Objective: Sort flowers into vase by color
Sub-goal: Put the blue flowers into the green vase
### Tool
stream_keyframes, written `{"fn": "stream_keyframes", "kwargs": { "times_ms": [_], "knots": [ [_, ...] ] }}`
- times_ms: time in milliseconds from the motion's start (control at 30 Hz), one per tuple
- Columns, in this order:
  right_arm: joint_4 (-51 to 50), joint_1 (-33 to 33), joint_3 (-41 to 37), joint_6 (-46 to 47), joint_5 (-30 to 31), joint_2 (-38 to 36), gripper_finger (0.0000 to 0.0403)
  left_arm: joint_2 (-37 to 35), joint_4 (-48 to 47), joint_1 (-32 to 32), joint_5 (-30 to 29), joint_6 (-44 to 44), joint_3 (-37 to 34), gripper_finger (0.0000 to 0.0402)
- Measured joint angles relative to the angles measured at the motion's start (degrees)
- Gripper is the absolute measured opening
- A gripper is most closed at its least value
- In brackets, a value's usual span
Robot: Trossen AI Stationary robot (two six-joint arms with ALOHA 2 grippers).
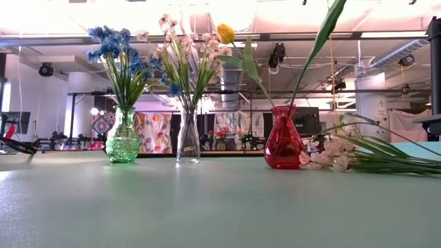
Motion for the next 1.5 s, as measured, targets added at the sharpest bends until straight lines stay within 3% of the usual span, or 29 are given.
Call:
{"fn": "stream_keyframes", "kwargs": {
  "times_ms": [167,467,733,933,1167,1367,1500],
  "knots": [
    [8.23,-2.49,-0.02,-11.23,-7.31,-0.34,0.0009,2.53,5.37,0.58,0.00,1.41,-0.01,0.0269],
    [11.24,-7.11,-0.02,-22.80,-9.89,-0.56,0.0009,4.77,14.35,2.99,-0.02,5.65,-0.01,0.0235],
    [11.24,-11.01,-0.02,-22.89,-15.29,-0.67,0.0009,5.26,14.35,3.92,-0.02,5.67,-0.01,0.0187],
    [11.70,-11.35,-0.02,-21.82,-15.42,-0.71,0.0018,4.83,12.95,3.85,-0.01,4.20,-0.01,0.0114],
    [12.79,-11.30,-0.02,-18.47,-15.54,-0.71,0.0085,4.00,11.40,3.85,-0.02,3.26,-0.01,0.0009],
    [12.57,-11.31,-0.02,-18.17,-15.39,-0.74,0.0170,2.12,9.30,3.92,-0.40,3.24,-0.01,0.0007],
    [11.94,-11.28,-0.07,-17.52,-14.97,-2.03,0.0206,-1.26,4.61,4.14,-1.42,3.28,-0.01,0.0002]
  ]
}}
